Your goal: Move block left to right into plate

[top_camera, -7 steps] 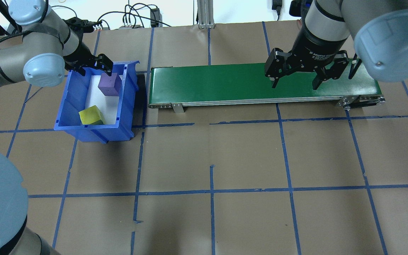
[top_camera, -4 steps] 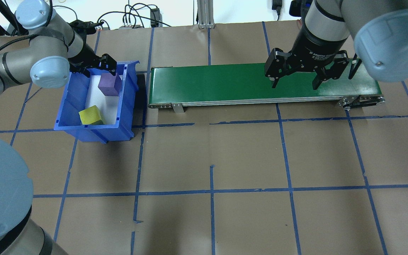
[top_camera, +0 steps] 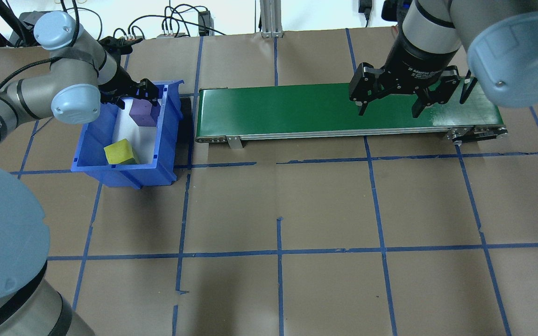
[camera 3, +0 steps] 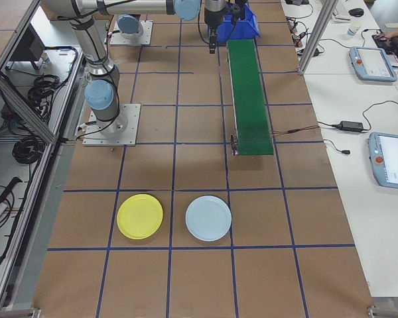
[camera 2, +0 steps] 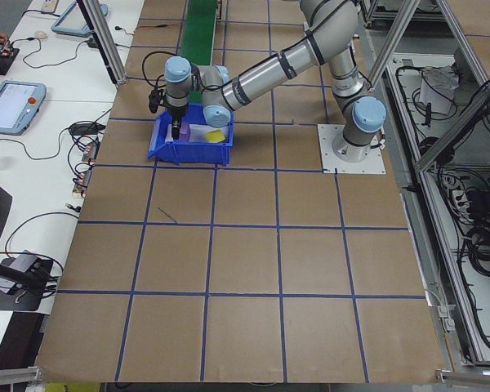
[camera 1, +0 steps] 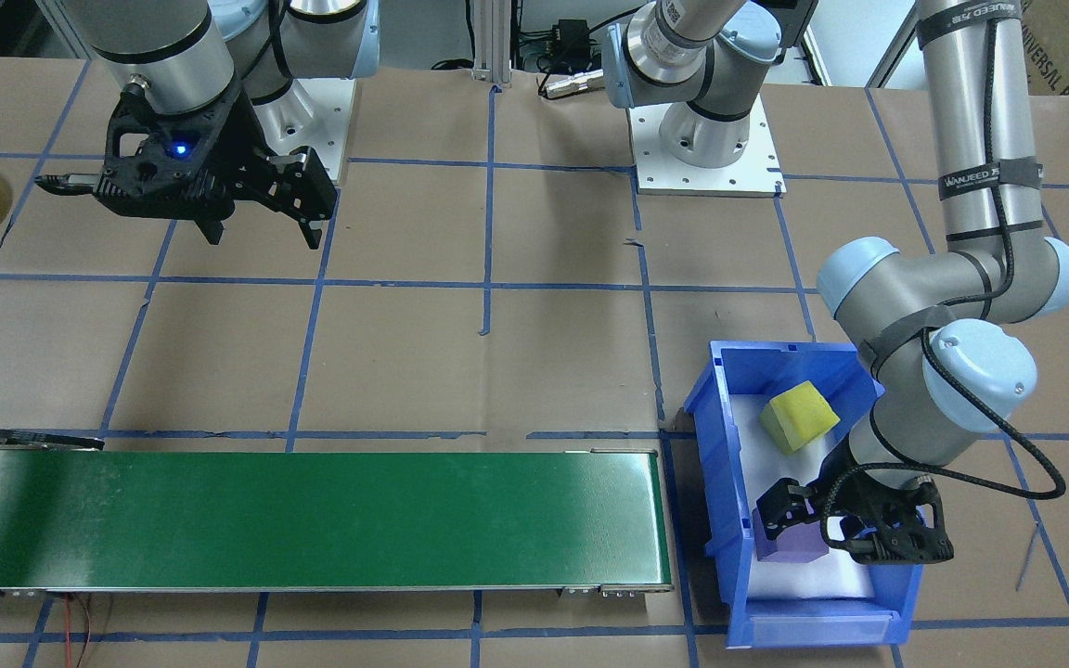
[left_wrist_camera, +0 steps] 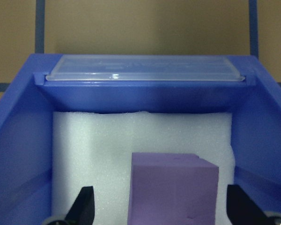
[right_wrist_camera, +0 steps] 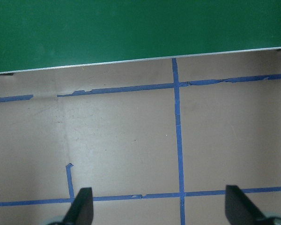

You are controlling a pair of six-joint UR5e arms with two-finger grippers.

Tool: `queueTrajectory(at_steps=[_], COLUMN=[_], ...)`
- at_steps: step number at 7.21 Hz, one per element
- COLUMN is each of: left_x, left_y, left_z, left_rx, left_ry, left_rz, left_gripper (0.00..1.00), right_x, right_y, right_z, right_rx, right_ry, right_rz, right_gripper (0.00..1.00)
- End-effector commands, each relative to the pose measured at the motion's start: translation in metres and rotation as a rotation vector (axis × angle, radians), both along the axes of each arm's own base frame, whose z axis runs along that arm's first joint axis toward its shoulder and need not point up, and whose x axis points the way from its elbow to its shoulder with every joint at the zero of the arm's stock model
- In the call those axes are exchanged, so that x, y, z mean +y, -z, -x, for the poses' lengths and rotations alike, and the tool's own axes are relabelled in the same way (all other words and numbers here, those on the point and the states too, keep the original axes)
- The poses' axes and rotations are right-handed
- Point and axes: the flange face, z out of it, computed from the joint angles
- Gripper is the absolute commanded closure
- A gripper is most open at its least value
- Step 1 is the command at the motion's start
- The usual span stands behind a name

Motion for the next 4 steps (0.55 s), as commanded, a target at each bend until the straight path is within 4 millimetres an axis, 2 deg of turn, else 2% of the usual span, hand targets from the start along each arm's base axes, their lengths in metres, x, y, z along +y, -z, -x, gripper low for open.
queueTrajectory(at_steps=[1,2,3,4], left_x=[0.003,0.003,0.003,0.004], left_y=[0.013,0.010,0.001,-0.035], left_z=[0.000,0.000,0.002,0.007], left_rx=[-0.005,-0.003,0.004,-0.005], left_ry=[0.003,-0.024,-0.056,-0.056], left_rz=[-0.003,0.003,0.023,0.084], left_gripper=[0.40,0.72,0.77,0.78], right_x=[0.000,0.000,0.000,0.000], right_y=[0.001,0.001,0.001,0.001], right_z=[0.000,0.000,0.000,0.000], right_rx=[0.000,0.000,0.000,0.000], right_ry=[0.000,0.000,0.000,0.000], right_rz=[-0.002,-0.001,-0.002,-0.002], right_gripper=[0.00,0.00,0.00,0.00])
